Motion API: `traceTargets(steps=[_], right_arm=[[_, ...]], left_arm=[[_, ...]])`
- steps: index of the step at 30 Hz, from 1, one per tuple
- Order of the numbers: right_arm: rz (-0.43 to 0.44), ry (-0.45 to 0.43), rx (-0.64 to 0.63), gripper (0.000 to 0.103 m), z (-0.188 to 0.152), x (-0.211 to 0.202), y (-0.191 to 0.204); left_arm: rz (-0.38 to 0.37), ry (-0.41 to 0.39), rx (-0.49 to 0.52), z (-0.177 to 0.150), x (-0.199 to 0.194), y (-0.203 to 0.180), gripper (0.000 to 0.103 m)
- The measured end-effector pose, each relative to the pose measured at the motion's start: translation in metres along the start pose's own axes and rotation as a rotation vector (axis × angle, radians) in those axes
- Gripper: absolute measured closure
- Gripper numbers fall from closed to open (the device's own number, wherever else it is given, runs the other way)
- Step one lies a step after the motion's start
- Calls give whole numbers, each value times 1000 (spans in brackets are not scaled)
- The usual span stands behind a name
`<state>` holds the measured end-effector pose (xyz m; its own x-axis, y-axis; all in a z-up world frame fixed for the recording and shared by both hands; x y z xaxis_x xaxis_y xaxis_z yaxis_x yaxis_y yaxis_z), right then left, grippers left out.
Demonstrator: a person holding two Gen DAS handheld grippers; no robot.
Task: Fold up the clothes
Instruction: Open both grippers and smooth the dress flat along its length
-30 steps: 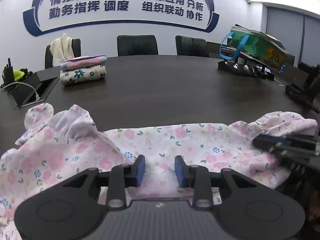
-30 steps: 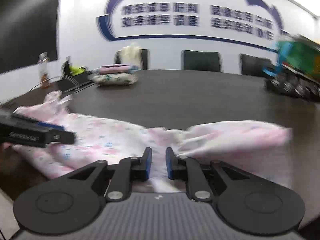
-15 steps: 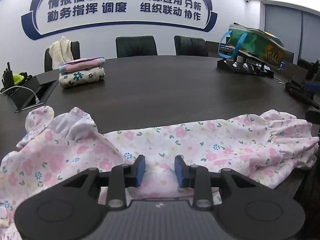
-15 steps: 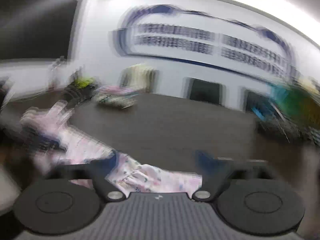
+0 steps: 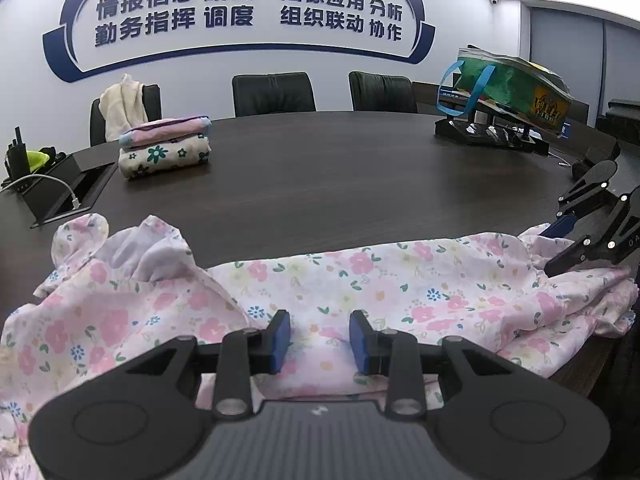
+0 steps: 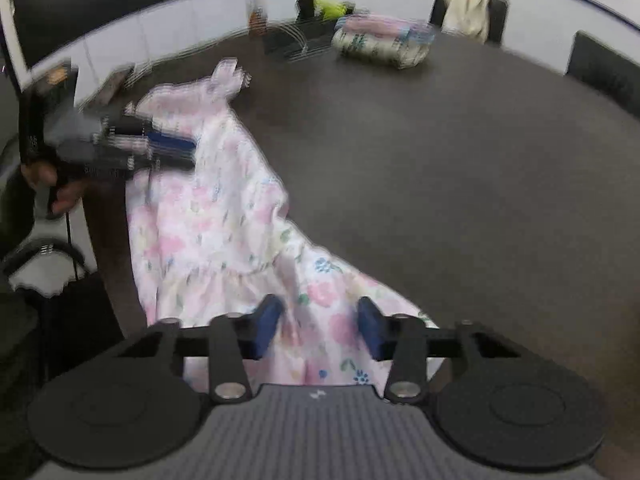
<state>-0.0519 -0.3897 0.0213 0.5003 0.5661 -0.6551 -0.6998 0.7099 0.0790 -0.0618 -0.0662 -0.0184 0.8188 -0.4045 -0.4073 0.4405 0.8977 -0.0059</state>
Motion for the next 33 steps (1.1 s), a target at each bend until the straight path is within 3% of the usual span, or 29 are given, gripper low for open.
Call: traceTargets(steps=[2,6,7,9,10,11,12,15,17,20,29,33], right_arm=[[5,7,28,93,1,-1,1],[3,39,87,96,4,-4,5],[0,50,93,94,6,-6,7],[-47,33,51,73,11,-16,17],[-66,7,13,48,13,-22,25],[-81,-26,-30,30,15,-28,34],[-96,-58,-72,27,18,-34,43],[-69,-47,-144,23,18,-36,65],[-79,-17,-183,13,15,-31,73],[-91,21,-221,7,11,-25,77],[-92,98,-330,4,4,-17,85],[-41,155,-338,3,-3,-11,83]], left_arm=[[-4,0,-3,0,0,1,72],[-8,0,-2,0,0,0,72],[-9,0,-4,0,0,0,72],[-11,0,-7,0,1,1,72],[-12,-1,-8,0,1,2,72],[-11,-1,-8,0,1,1,72],[-10,-1,-6,0,1,1,72],[-11,-1,-3,-1,1,1,72],[-14,-1,-4,-1,1,1,72],[-14,-1,-3,-1,1,1,72],[-18,-1,-3,-1,0,0,70],[-16,-1,-1,-1,1,0,70]])
Point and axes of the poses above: each gripper's, at about its wrist camera, not at the fingertips, and x roughly the way its jaws point, y to its left, z to its top, the point moved 2 cm from there along x, roughly the way its jaws point, and after that the axes turned 10 degrees about -y, right-handed, at the moved point
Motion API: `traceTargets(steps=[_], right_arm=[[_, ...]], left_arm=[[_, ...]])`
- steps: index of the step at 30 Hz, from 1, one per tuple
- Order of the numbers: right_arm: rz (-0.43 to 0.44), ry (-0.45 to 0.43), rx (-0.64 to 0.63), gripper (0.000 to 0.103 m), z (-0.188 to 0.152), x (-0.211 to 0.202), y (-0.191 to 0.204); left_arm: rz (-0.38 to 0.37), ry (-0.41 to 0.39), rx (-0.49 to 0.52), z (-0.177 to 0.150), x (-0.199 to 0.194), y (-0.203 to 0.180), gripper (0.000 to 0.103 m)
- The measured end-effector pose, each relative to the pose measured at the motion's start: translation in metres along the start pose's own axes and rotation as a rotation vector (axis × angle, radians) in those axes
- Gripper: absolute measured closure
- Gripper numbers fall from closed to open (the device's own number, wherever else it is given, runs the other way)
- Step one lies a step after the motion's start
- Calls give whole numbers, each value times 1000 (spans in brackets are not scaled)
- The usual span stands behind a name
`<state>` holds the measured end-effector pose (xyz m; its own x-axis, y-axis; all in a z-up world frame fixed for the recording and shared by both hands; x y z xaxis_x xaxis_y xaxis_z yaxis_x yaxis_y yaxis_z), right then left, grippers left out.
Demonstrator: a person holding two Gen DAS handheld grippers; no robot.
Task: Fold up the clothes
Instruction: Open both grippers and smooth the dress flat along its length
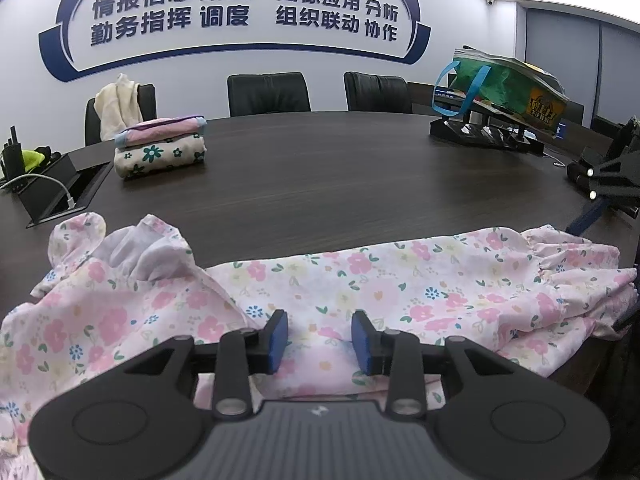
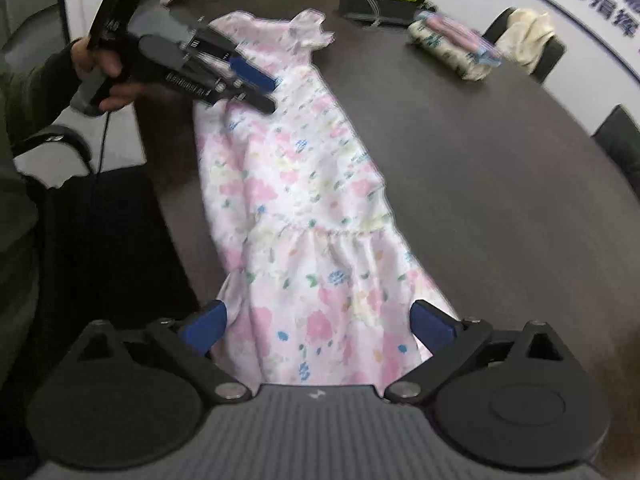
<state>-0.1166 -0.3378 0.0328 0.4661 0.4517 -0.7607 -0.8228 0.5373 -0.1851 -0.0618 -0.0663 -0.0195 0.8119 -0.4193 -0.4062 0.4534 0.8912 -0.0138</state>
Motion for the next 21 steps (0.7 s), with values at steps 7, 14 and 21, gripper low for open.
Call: traceTargets(steps=[7,14,21], right_arm=[[11,44,-54,3,-10,6,8],[78,89,-45,15,-10,7,-1],[133,92,146,60,-12,6,-42]], left_arm=[[0,0,5,0,0,0,70],[0,1,6,0,1,0,69],[1,1,8,1,2,0,69]])
Point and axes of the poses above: each gripper's, at about its wrist camera, not at the fingertips, and x roughly the way its jaws point, y to its left, z to its top, the point moved 2 cm from there along x, roughly the way its jaws point, and after that the axes turned 10 degrees about -y, right-handed, at the moved point
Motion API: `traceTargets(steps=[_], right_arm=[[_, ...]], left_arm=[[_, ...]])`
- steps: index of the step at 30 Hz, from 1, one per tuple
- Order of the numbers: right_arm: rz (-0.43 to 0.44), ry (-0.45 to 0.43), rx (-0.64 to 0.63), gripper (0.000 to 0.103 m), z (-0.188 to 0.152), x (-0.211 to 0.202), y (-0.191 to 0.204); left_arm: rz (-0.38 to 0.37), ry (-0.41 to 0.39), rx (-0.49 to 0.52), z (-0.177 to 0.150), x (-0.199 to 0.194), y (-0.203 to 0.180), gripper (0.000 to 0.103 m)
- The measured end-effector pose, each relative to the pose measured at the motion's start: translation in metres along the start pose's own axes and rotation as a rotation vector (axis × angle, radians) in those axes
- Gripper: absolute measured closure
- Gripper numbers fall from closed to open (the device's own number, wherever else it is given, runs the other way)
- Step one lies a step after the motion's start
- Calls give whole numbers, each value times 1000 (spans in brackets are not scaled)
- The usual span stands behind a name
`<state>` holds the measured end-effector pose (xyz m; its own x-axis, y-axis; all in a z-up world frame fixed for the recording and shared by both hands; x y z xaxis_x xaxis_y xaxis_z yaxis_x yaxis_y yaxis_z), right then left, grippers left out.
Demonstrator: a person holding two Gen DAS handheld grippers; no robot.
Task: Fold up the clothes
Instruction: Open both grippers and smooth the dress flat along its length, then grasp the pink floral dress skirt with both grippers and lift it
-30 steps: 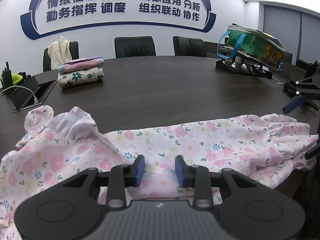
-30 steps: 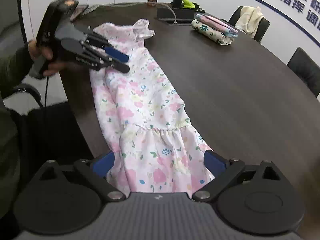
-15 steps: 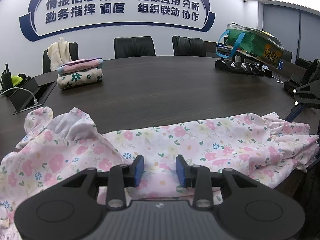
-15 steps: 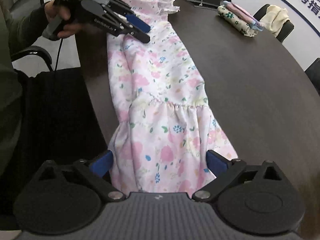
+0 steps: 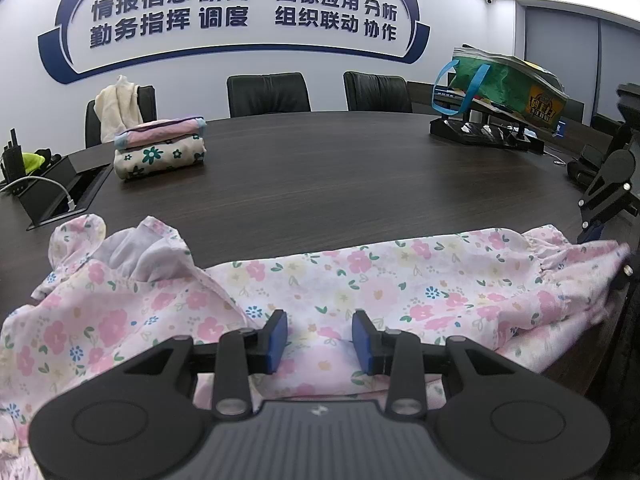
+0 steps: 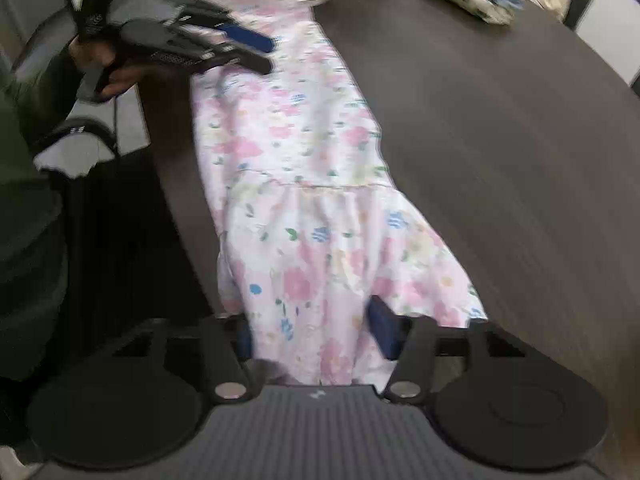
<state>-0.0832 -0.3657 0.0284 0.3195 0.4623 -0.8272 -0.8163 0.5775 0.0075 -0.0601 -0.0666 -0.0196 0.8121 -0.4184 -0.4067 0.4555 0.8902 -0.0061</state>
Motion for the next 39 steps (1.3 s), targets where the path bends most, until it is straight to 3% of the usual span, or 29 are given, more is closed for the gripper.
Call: traceTargets(steps=[4,10,14,16,20,23,26,28,29,30,33,39], right_arm=[[-52,-36,14,85,-2,-3,-1],[-170,-72,-91,90,14,-17,28],[-210,-50,-184,91,40,-30,43],[-234,-1,-268,91,57,-30,53],[-282,188,-505,91,95,-5,80],[-283,322,-672,91,118,18,98],[-245,359,-731,91,126,33,102],[-249,368,-718,91,130,35,96],[-254,367,-702,90,131,35,92],[-254,367,-685,90,132,34,89],[-239,382,-652,90,135,34,84],[-204,387,-639,90,135,26,89]], left_arm=[[1,0,2,0,0,-1,69],[-2,1,1,1,0,-1,68],[-2,1,2,1,1,-1,68],[0,1,4,1,1,-2,68],[-5,1,0,1,0,-1,67],[-66,-32,-33,4,-10,1,68],[-130,-68,-67,8,-21,3,67],[-220,-138,-46,14,-34,-10,52],[-263,-175,-31,17,-38,-21,35],[-294,-194,-14,18,-38,-34,25],[-347,-197,59,20,-26,-73,26],[-353,-215,179,16,-10,-124,27]])
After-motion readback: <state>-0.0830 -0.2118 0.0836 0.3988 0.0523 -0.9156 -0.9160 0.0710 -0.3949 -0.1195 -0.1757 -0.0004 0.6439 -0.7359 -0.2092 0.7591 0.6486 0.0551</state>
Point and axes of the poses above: each gripper's, at about its wrist camera, not at the fingertips, and x roughly the way its jaws point, y to its left, z to its top, the point moved 2 cm from there along x, roughly the way its jaws point, and after that the axes turned 10 degrees about -y, right-handed, at the moved point
